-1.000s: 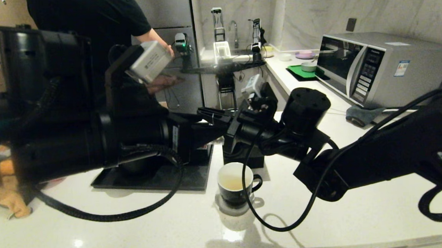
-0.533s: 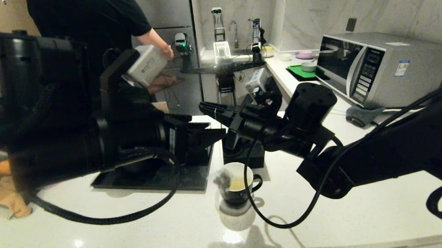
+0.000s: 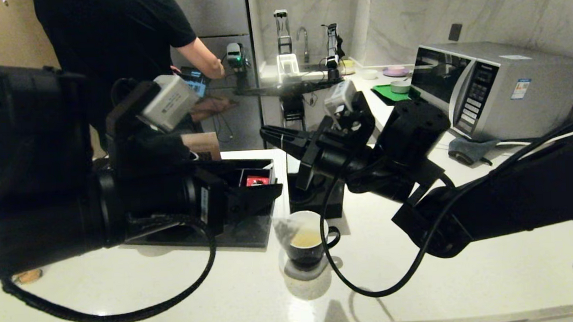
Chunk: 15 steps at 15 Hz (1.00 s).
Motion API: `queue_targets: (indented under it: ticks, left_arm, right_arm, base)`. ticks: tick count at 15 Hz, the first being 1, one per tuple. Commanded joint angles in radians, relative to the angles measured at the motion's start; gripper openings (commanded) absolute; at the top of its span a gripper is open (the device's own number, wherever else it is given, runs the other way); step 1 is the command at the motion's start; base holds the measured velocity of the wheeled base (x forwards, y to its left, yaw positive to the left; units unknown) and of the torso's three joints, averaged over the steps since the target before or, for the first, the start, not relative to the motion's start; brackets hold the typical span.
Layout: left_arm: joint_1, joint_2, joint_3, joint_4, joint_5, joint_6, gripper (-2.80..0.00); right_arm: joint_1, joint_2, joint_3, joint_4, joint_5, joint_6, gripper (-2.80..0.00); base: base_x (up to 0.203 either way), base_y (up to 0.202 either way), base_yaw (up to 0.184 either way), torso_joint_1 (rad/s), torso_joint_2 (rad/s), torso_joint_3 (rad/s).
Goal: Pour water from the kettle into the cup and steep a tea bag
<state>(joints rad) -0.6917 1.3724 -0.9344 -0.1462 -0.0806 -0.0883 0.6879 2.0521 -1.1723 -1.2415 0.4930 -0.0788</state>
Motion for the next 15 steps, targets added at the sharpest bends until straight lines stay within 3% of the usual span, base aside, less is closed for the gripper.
queue_targets:
  ticks: [1,7,12,15]
  left_arm:
    - [0.000,-0.021,0.013,-0.001,-0.001,0.001,-2.80]
    - [0.000,-0.070,0.063,-0.001,0.003,-0.002,-2.80]
    - [0.001,-0.081,0.086,-0.001,0.067,-0.002,-2.80]
    - [0.057,-0.076,0.093,-0.018,0.058,0.000,-2.80]
  right_arm:
    - [0.001,-0.017,0.022,-0.008,0.003,-0.002,-2.80]
    - [0.001,-0.081,0.109,-0.016,0.002,-0.009,-2.80]
    - [0.000,-0.125,0.152,-0.013,0.001,-0.011,-2.80]
    - [-0.001,-0.139,0.163,-0.013,-0.003,-0.012,-2.80]
  base:
    - [0.000,0.000,0.000,0.000,0.00,0.000]
    - [0.000,0.000,0.000,0.000,0.00,0.000]
    - [0.000,0.000,0.000,0.000,0.00,0.000]
    - [0.000,0.000,0.000,0.000,0.00,0.000]
